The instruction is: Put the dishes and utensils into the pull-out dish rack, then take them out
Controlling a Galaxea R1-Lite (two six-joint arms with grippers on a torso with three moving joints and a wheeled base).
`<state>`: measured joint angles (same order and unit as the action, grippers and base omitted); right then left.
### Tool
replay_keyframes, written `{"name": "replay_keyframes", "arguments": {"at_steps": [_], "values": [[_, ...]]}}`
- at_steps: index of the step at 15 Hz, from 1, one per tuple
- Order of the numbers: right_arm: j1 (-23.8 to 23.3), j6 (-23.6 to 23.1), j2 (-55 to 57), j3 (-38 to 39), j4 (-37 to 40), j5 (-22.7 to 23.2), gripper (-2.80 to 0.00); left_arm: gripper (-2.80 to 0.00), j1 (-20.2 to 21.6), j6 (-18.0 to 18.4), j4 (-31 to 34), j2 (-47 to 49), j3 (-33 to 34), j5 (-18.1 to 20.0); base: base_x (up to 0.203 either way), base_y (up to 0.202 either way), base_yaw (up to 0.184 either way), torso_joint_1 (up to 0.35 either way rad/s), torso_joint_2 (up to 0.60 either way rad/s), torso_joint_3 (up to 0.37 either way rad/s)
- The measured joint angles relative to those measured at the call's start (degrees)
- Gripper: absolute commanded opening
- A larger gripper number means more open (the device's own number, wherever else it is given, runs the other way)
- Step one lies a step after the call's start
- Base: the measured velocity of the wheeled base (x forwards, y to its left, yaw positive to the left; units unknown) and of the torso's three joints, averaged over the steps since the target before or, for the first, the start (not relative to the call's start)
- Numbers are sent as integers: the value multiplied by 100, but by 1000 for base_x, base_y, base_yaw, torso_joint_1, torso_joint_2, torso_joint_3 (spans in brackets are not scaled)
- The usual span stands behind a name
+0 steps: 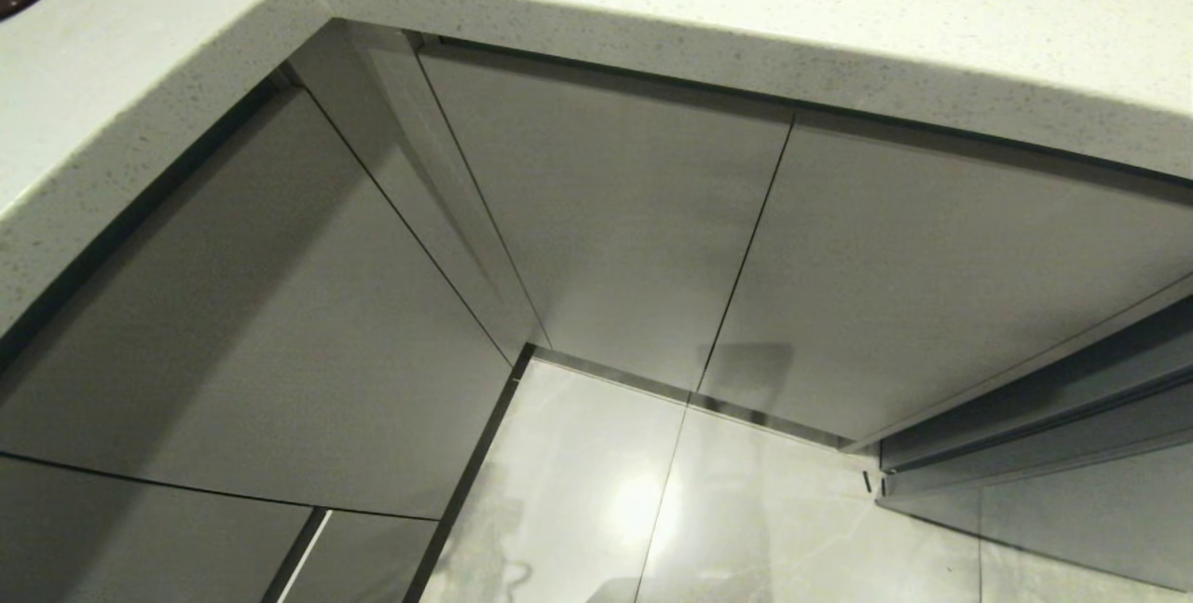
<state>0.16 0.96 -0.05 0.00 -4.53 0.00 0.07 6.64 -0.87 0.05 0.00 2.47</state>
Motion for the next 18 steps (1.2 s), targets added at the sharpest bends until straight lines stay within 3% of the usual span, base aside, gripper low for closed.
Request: {"name": "replay_keyframes", "arguments": {"at_steps": [9, 18], "values": [[0, 0, 0, 0, 2, 0, -280, -280, 0, 22, 10, 0, 0, 16, 0, 0, 0, 1, 0, 10], [0, 0, 0, 0, 2, 0, -280, -280, 0, -28, 53, 0, 0, 41, 0, 0, 0, 2, 3, 188]]}}
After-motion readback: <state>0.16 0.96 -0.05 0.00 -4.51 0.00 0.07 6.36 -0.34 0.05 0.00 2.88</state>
